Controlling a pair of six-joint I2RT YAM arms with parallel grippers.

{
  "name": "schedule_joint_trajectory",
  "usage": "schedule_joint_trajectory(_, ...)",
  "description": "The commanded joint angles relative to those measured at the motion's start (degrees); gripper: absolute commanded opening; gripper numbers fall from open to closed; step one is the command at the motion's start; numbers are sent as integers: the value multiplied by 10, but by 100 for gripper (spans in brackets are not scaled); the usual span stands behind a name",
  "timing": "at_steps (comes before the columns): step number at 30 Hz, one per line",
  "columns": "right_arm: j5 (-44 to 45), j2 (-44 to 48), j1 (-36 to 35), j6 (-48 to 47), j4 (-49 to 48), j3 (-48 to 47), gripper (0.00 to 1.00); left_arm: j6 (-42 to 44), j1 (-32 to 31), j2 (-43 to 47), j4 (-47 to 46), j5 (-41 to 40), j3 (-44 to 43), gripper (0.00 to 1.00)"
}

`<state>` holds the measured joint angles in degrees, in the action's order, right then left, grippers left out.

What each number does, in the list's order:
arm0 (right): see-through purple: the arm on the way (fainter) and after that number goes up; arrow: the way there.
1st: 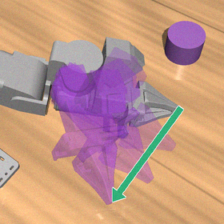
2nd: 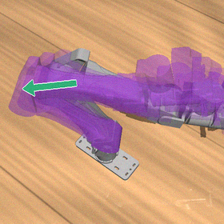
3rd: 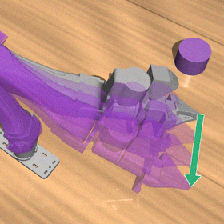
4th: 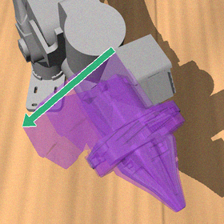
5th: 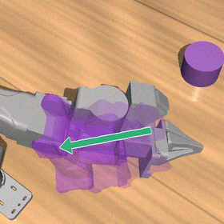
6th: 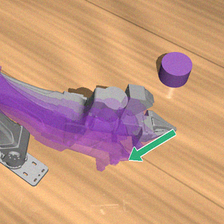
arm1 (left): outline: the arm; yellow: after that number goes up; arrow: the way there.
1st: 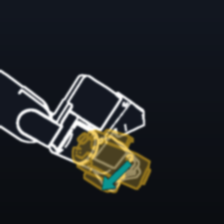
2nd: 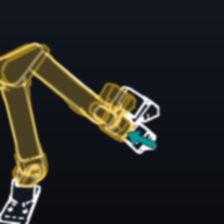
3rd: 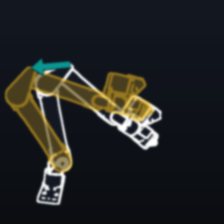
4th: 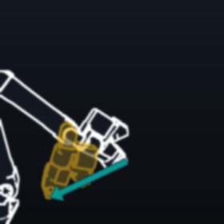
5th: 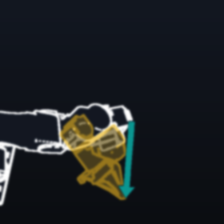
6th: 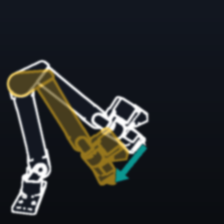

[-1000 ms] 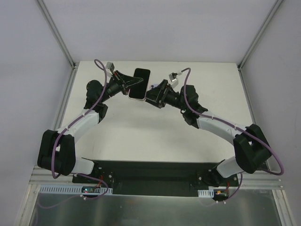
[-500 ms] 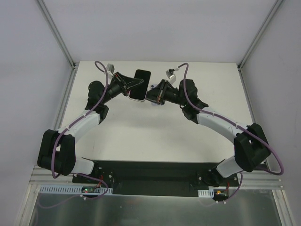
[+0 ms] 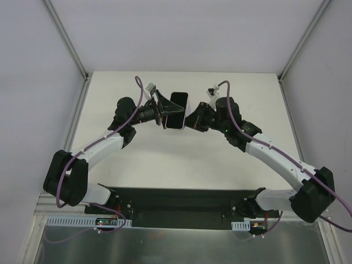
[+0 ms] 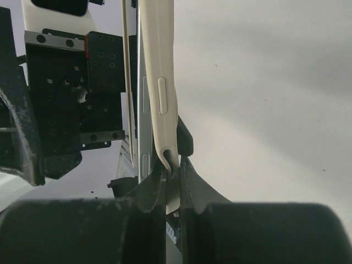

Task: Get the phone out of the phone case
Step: Remove the phone case from the phone.

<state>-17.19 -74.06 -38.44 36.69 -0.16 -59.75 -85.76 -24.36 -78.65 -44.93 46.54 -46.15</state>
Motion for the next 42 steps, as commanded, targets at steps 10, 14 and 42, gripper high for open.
schedule_joint_trajectory(10, 409, 124, 17, -188, 372, 21, 1, 24, -1, 8, 13, 76, -7, 95)
schedule_joint_trajectory(14, 471, 118, 17, -213, 448, 15, 1, 37, -2, -9, 37, 74, -5, 93)
schedule_joint_trajectory(42, 351, -81, 0, -301, 410, 45, 1, 183, -2, -5, 304, 29, -51, 92)
